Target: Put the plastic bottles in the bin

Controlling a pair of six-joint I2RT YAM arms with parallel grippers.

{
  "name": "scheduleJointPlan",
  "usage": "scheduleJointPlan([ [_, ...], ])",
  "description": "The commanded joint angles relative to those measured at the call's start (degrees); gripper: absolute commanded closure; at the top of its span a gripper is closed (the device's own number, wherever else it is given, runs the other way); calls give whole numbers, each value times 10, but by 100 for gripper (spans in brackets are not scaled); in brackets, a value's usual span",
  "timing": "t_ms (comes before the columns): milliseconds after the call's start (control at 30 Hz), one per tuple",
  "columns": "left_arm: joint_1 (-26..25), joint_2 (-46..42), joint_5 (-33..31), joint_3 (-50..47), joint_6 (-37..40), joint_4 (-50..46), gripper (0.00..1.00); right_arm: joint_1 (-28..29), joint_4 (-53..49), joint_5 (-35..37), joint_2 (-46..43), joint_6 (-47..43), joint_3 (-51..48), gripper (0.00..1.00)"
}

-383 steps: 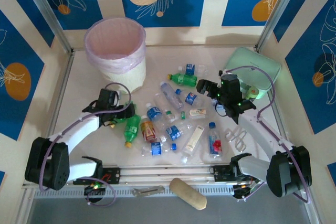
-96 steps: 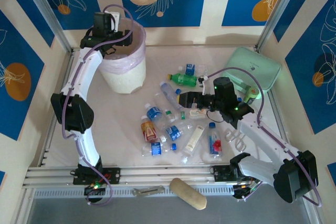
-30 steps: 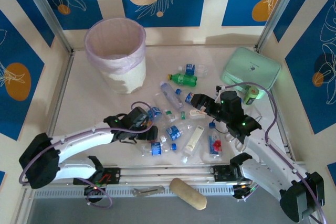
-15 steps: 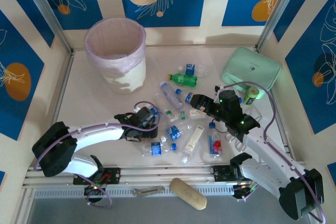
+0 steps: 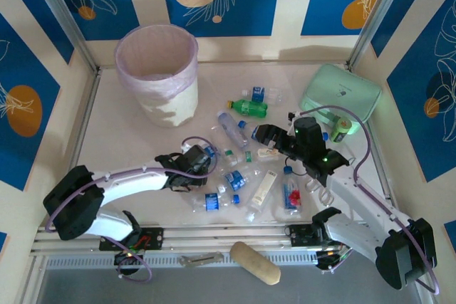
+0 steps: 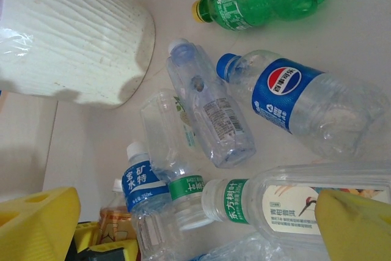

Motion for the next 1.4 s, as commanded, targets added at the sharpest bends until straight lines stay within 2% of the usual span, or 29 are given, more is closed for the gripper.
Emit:
scheduleJointPlan([
  [0, -2, -42, -47, 7, 18, -36, 43, -3, 17, -16, 10, -15, 23, 1],
  [233, 11, -123, -73, 69, 82, -86, 44, -3, 33, -25, 23, -14, 26, 1],
  [400, 19, -158, -56, 148, 171, -73, 45, -4, 40, -28, 22, -15, 23, 1],
  [567, 28, -137, -31, 248, 262, -27, 44, -4, 54, -32, 21, -10, 13, 1],
  [767, 53, -68, -10, 367, 359, 34, 44, -4, 75, -41, 16, -9, 6, 1],
  [967, 118, 13, 28, 487, 418, 42, 43, -4, 77, -45, 8, -11, 9, 1],
  [1133, 201, 59, 68, 570, 433, 28, 44, -4, 66, -48, -3, -9, 3, 1],
  [1367, 297, 99, 87, 635, 462, 9, 44, -5, 66, -38, -19, 1, -18, 1],
])
